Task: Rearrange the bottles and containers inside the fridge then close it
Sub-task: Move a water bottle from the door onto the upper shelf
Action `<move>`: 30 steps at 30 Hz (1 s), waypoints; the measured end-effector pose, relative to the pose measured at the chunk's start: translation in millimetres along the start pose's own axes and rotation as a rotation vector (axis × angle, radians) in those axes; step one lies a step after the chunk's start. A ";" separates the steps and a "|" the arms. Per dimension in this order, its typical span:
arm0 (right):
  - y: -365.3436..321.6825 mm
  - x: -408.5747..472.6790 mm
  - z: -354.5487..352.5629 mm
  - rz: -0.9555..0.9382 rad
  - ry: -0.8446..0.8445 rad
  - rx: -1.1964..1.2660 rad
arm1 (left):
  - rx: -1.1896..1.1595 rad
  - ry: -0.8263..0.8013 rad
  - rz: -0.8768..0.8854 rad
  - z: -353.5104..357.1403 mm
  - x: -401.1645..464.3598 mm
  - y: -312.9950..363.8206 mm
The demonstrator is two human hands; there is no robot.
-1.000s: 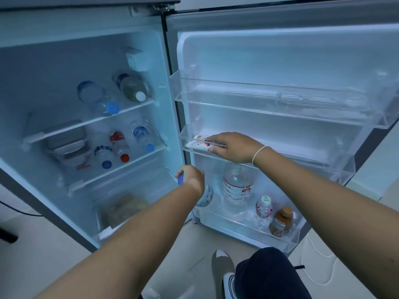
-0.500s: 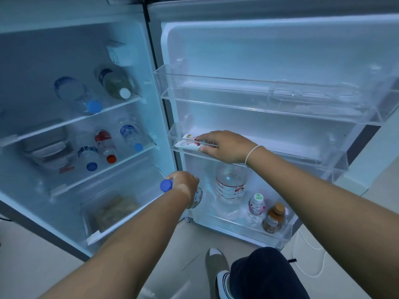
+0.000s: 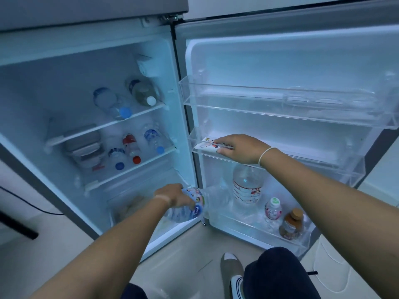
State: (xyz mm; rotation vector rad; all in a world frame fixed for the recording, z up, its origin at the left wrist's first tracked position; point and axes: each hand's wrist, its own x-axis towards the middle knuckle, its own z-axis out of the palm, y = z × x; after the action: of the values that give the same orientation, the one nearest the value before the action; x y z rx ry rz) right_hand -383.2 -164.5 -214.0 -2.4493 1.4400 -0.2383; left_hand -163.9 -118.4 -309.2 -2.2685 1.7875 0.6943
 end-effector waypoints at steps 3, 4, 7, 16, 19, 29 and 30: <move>-3.5 -1.5 -0.1 -0.002 -0.005 -0.016 | -0.259 -0.049 -0.060 2.1 -13.8 -23.9; -3.3 -1.9 -0.5 0.004 -0.007 -0.022 | -0.336 -0.070 -0.066 4.0 -18.7 -29.1; -6.4 -2.7 0.0 0.016 -0.014 -0.049 | -0.600 -0.102 -0.106 16.5 -31.7 -47.9; -19.5 -2.7 5.8 0.043 0.021 -0.233 | -1.223 -0.028 -0.124 42.2 -86.8 -94.8; -37.6 -6.1 13.9 -0.089 0.304 -0.288 | -1.387 -0.023 -0.086 38.2 -98.4 -108.6; -187.8 20.5 100.2 0.398 -0.133 1.090 | -1.612 0.082 0.045 -1.9 -117.2 -141.9; -196.3 25.9 104.1 0.429 -0.207 1.179 | -1.603 0.090 0.060 -6.6 -118.7 -148.0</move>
State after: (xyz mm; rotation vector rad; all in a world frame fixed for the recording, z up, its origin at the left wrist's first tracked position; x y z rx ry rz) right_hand -178.8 -80.1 -247.9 -1.1641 1.1652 -0.5244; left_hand -41.8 21.9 -271.3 -2.8818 1.3481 2.7868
